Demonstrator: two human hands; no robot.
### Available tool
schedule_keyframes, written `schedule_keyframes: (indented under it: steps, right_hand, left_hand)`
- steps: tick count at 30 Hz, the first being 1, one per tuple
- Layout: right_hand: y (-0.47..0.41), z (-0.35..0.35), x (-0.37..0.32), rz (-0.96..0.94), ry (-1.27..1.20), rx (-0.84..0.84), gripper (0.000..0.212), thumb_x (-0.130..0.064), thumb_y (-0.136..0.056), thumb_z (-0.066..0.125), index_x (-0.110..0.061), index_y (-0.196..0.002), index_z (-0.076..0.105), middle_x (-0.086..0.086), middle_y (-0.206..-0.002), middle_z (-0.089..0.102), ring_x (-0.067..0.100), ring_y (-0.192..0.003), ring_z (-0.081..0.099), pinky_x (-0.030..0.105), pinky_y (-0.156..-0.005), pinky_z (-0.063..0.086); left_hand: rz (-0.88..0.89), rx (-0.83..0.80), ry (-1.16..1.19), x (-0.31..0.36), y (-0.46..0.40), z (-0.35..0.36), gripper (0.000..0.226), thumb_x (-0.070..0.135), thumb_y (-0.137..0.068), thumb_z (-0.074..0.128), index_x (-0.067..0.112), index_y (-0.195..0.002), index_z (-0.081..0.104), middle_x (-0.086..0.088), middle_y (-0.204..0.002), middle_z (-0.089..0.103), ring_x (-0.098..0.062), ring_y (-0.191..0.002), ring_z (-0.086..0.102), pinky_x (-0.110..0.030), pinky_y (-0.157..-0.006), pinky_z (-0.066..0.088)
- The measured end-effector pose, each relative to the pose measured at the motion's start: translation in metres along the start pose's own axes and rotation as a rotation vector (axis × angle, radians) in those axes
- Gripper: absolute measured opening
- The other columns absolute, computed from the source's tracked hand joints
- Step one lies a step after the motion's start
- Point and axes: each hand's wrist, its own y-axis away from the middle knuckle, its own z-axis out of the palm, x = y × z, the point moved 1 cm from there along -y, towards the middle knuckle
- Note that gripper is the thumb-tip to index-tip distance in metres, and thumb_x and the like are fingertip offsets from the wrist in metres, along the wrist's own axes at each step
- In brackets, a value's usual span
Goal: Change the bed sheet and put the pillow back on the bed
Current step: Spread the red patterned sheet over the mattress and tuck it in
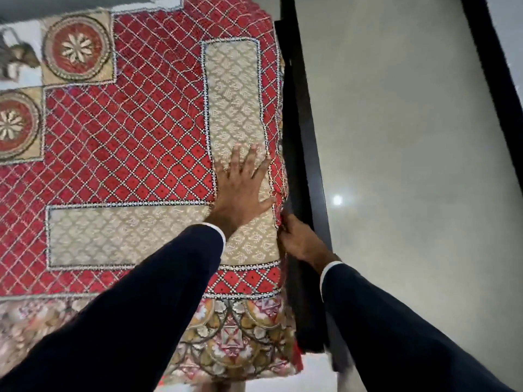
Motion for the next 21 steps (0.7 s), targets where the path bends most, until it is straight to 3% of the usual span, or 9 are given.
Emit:
schedule_keyframes:
  steps: [5, 9, 12, 14, 17, 21]
  right_hand:
    - [0.025, -0.055, 0.025, -0.142, 0.124, -0.283, 0.036, -0.019, -0.103, 0.050, -0.014, -0.138, 0.050, 0.009, -0.130, 0.064, 0.025, -0.115, 0.062, 0.025, -0.087, 0.044]
    - [0.035, -0.122, 0.047, -0.151, 0.045, -0.204, 0.034, -0.012, -0.102, 0.050, -0.014, -0.136, 0.053, 0.008, -0.124, 0.066, 0.020, -0.103, 0.064, 0.026, -0.080, 0.049]
    - [0.025, -0.159, 0.052, -0.168, 0.023, -0.154, 0.030, -0.014, -0.102, 0.050, -0.017, -0.132, 0.053, 0.002, -0.119, 0.063, 0.020, -0.104, 0.063, 0.019, -0.075, 0.047]
    - [0.013, -0.172, 0.043, -0.193, -0.028, -0.143, 0.029, -0.014, -0.101, 0.052, -0.017, -0.129, 0.054, 0.001, -0.118, 0.063, 0.019, -0.102, 0.062, 0.023, -0.076, 0.045]
    - [-0.004, -0.190, 0.026, -0.236, -0.080, -0.112, 0.035, -0.015, -0.100, 0.054, -0.019, -0.135, 0.053, 0.001, -0.125, 0.062, 0.017, -0.106, 0.061, 0.022, -0.082, 0.043]
    - [-0.032, -0.215, 0.000, -0.252, -0.057, -0.121, 0.037, -0.016, -0.100, 0.052, -0.025, -0.137, 0.050, 0.001, -0.128, 0.060, 0.016, -0.105, 0.059, 0.026, -0.088, 0.043]
  left_hand:
    - [-0.111, -0.119, 0.051, 0.020, -0.017, -0.018, 0.093, 0.075, -0.078, 0.058, 0.043, -0.155, 0.016, -0.005, -0.168, -0.002, -0.042, -0.152, -0.001, -0.076, -0.112, 0.011]
    - [-0.151, -0.258, 0.055, 0.024, -0.029, -0.041, 0.089, 0.067, -0.077, 0.070, 0.041, -0.151, 0.029, -0.008, -0.168, 0.002, -0.045, -0.151, 0.007, -0.070, -0.115, 0.020]
    - [-0.165, -0.306, 0.133, 0.026, -0.043, -0.059, 0.082, 0.048, -0.080, 0.077, 0.034, -0.150, 0.037, -0.011, -0.164, 0.014, -0.045, -0.147, 0.020, -0.061, -0.113, 0.034]
    - [-0.211, -0.287, 0.216, 0.024, -0.044, -0.064, 0.087, 0.033, -0.079, 0.080, 0.030, -0.152, 0.033, -0.013, -0.161, 0.021, -0.043, -0.143, 0.030, -0.056, -0.113, 0.037]
    - [-0.240, -0.253, 0.283, 0.028, -0.041, -0.060, 0.098, 0.011, -0.078, 0.078, 0.028, -0.157, 0.024, -0.014, -0.162, 0.016, -0.038, -0.147, 0.023, -0.045, -0.115, 0.033]
    - [-0.287, -0.140, 0.331, 0.031, -0.046, -0.048, 0.105, -0.010, -0.070, 0.071, 0.031, -0.156, 0.027, -0.013, -0.156, 0.021, -0.034, -0.142, 0.032, -0.038, -0.103, 0.050]
